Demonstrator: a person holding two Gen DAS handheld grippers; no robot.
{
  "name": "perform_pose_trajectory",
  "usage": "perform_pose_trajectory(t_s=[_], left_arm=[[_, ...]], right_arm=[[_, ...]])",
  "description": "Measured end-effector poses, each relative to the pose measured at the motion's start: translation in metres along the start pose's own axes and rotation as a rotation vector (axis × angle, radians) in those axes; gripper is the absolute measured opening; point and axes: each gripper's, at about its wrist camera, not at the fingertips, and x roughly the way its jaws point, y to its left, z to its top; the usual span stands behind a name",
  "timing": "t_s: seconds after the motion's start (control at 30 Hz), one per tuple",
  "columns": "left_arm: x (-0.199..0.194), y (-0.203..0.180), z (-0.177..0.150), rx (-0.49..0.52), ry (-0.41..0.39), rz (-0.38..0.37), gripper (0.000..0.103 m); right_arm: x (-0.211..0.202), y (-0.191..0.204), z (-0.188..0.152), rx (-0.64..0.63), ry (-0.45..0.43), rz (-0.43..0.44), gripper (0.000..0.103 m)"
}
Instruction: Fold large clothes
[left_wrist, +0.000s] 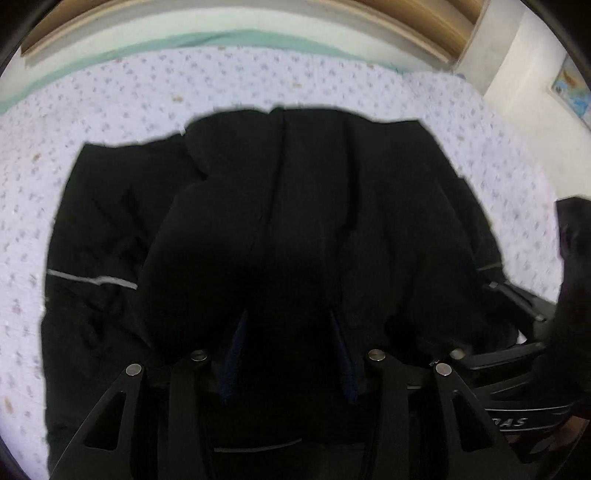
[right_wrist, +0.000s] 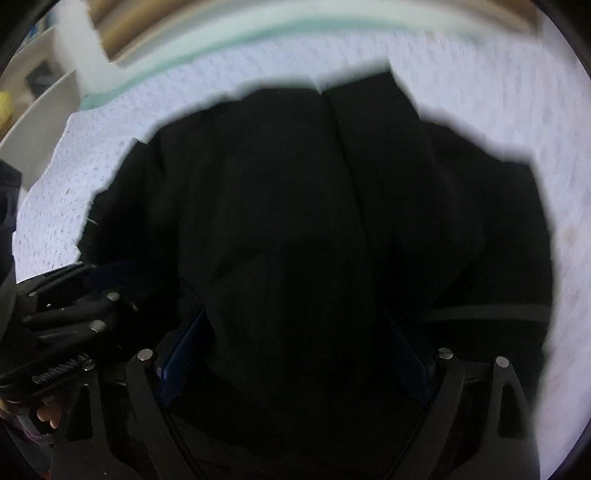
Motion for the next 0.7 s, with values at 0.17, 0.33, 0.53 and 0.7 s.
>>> perform_pose_trajectory(t_s=[0.17,0.33,0.53,0.7], left_arm=[[-0.013,-0.005,0.002,-0.008,0.019,-0.007,0.043],[-0.068,-0.005,0.033,0.008,-0.120,-0.077,0.043],[-0.030,0.006,0.071,-0.047,-0.113,-0.090,0.040],[0.031,0.017,0.044,-0.048,0.006,-0.074,0.041]], right_arm=[[-0.019,-0.001,0.006,0.010,0.073,-0.007,0.092],[-0.082,0.010,0.036,-0.045,-0.133,-0.059,0.092],[-0.054,0.009,0.066,0.009,-0.161,0.049,0.091],[0.011,-0.015,0.052,0.080,-0.039,0.050,0.084]])
